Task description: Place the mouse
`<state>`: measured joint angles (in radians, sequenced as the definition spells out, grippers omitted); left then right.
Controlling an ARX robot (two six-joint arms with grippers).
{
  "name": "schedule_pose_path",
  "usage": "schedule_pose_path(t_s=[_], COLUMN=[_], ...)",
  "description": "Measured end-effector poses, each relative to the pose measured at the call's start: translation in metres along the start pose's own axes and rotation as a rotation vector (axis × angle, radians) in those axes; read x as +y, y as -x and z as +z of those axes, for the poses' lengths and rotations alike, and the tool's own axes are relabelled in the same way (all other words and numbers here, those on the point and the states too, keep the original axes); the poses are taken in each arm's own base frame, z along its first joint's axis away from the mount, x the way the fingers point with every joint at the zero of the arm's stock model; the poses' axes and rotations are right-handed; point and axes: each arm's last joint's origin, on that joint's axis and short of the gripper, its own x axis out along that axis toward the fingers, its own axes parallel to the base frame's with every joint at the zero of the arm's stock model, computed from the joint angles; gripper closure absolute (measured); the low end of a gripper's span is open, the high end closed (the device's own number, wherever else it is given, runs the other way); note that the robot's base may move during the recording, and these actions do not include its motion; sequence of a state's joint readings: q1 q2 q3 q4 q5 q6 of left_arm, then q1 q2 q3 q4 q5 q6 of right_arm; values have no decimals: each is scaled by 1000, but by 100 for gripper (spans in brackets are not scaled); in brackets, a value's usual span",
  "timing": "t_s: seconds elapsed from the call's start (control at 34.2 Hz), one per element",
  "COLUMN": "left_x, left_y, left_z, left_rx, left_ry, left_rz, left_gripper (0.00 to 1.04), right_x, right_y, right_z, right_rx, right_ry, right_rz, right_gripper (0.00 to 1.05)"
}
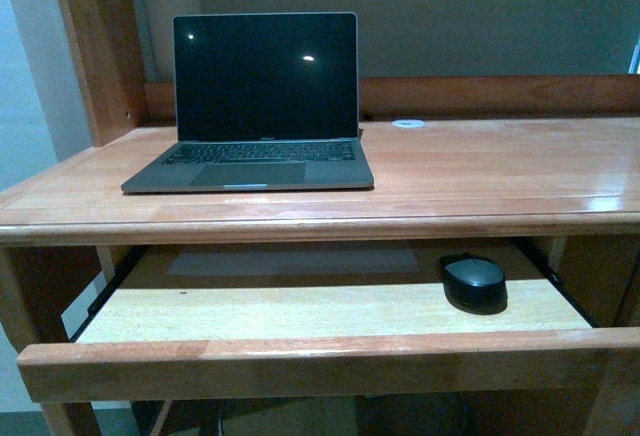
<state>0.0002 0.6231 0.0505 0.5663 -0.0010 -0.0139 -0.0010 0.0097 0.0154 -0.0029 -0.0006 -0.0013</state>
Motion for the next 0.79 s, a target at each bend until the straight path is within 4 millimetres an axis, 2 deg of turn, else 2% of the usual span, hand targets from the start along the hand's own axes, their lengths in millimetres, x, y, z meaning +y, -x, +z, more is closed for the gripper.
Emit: schedule_pose_path(t_s=[0.09, 0.18, 0.79], left_x=[0, 0, 0], left_y=[3, 6, 21], left_z=[-4, -11, -5], left_rx=[-31, 16, -21], left_ry=[0, 0, -5], left_rz=[-1, -1, -1], left_gripper=[103, 103, 103], right_x=[0, 0, 0], right_y=[0, 0, 0], right_z=[0, 0, 0], right_rx=[0, 0, 0], right_ry=[0, 0, 0], right_rz=[0, 0, 0], right_gripper=[7, 7, 7])
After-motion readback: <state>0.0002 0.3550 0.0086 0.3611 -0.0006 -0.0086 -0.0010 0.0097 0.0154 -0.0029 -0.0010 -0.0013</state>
